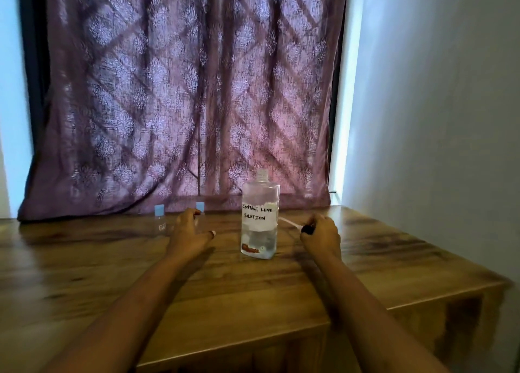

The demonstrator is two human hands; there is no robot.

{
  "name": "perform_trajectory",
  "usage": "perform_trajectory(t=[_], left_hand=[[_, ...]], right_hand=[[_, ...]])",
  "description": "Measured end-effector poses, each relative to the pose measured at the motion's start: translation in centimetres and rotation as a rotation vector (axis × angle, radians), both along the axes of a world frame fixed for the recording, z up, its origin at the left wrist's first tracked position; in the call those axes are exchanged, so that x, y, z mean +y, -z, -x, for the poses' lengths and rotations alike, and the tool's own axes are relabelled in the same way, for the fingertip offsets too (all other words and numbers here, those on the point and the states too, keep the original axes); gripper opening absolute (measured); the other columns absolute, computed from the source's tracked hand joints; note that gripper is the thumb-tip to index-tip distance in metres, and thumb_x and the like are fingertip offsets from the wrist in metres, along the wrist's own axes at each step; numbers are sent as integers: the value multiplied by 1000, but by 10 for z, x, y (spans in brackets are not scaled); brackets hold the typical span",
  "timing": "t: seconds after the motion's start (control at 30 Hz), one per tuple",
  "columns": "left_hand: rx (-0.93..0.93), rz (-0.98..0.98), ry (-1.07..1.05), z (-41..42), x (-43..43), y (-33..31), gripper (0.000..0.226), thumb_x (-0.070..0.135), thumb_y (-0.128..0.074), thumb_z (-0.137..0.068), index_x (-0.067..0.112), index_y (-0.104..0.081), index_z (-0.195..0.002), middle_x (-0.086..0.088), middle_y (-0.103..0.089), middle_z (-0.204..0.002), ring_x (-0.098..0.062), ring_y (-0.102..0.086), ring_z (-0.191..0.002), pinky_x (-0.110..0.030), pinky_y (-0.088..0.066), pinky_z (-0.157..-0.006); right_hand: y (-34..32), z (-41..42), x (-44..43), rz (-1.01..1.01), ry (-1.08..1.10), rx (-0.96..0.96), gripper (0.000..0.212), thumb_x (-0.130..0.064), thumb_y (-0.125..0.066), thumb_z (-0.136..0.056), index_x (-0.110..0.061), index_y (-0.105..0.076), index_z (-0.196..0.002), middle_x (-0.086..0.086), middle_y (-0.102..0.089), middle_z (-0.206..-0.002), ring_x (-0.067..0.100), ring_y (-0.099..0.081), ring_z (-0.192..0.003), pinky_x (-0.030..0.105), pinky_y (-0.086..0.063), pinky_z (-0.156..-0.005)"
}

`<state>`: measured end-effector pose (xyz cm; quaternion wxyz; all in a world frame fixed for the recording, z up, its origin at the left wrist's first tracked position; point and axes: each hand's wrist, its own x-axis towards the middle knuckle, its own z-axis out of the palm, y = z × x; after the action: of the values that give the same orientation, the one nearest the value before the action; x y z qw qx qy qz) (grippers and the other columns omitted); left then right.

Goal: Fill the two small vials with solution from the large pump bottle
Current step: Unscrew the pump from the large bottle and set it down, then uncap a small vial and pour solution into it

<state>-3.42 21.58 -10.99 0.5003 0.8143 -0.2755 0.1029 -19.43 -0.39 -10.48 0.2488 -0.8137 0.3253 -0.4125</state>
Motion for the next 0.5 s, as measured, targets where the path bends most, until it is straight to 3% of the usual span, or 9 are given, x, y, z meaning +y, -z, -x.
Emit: perform_trajectory(t=[0.2,0.3,0.37,0.43,0.5], left_hand=[[69,-85,19,-14,11,3,54,15,-71,-83,12,-45,-131,-14,-41,-138,-30,-46,-121,-35,-42,-90],[78,-113,23,-22,14,1,51,13,-70,-83,11,-47,-129,-13,-43,-135,-23,-48,-108,-30,-46,-81],[74,-127,22,-28,14,1,51,12,-70,-84,10,-47,-129,-13,-44,-133,-19,-46,-101,-24,-42,-73],[90,-116,22,-31,14,1,48,8,-67,-85,11,-47,-128,-8,-45,-127,-14,-49,-91,-22,-45,-66],[115,-96,34,-36,16,1,45,6,-66,-85,12,-48,-125,-5,-47,-123,-15,-54,-90,-33,-56,-73]], right_hand=[[23,-2,0,-58,38,188,12,-15,-62,-77,-12,-52,-84,14,-56,-105,30,-58,-88,36,-49,-73],[13,-1,15,54,129,257,25,-28,-63,-74,-20,-55,-97,6,-53,-113,30,-55,-100,43,-48,-85],[1,3,37,186,160,55,20,-28,-59,-76,-19,-58,-94,6,-58,-105,31,-55,-99,42,-46,-84],[-10,5,70,246,22,-263,8,-23,-60,-78,-17,-57,-83,4,-61,-86,26,-58,-83,39,-48,-71],[-19,1,107,267,-198,-408,7,-19,-61,-80,-17,-55,-78,-3,-58,-73,17,-56,-67,34,-48,-58]])
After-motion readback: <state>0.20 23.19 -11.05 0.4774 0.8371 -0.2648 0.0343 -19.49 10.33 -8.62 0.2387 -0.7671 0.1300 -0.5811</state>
